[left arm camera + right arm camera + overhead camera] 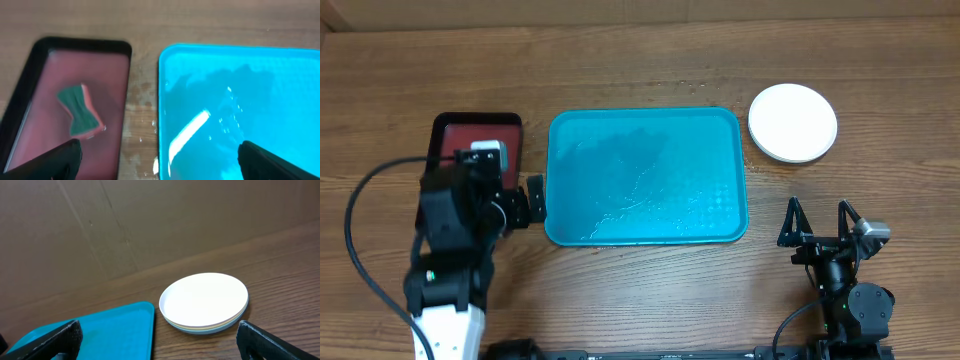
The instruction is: Clean dirty plates on tray and stack at the side
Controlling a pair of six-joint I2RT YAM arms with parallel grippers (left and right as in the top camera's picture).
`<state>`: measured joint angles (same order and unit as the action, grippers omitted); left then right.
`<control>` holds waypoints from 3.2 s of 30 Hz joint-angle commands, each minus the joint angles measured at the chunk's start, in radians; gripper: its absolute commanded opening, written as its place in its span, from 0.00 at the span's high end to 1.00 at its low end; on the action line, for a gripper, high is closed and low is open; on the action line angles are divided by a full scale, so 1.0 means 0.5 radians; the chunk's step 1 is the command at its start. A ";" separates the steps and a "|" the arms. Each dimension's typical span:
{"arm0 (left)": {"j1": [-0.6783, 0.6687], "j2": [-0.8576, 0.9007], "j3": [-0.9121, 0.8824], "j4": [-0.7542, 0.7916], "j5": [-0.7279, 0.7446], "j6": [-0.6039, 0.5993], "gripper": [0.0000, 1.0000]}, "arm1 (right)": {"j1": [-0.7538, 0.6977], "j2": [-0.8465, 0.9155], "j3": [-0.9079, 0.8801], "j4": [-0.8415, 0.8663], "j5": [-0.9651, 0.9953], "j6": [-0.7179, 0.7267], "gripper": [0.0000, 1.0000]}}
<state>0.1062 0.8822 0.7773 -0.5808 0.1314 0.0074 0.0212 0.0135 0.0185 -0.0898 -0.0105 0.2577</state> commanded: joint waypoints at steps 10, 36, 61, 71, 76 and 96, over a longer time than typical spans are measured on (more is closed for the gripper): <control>-0.005 -0.637 -0.852 0.775 0.107 0.113 0.00 | 0.011 -0.021 -0.021 0.011 0.019 -0.014 0.00; -0.008 -1.575 -1.545 1.170 -0.292 -0.206 0.00 | 0.011 -0.021 -0.021 0.011 0.019 -0.014 0.00; -0.009 -1.756 -1.545 1.015 -0.381 -0.323 0.00 | 0.011 -0.021 -0.021 0.011 0.019 -0.014 0.00; -0.010 -1.756 -1.545 1.015 -0.381 -0.323 0.00 | 0.011 -0.021 -0.021 0.011 0.019 -0.014 0.00; -0.010 -1.756 -1.545 1.015 -0.381 -0.323 0.00 | 0.011 -0.021 -0.021 0.011 0.019 -0.014 0.00; -0.009 -1.756 -1.545 1.015 -0.381 -0.323 0.00 | 0.011 -0.021 -0.021 0.011 0.019 -0.014 0.00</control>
<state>0.1059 0.0158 0.0082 -0.0757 -0.0425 -0.1368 0.0212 0.0135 0.0185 -0.0898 -0.0105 0.2577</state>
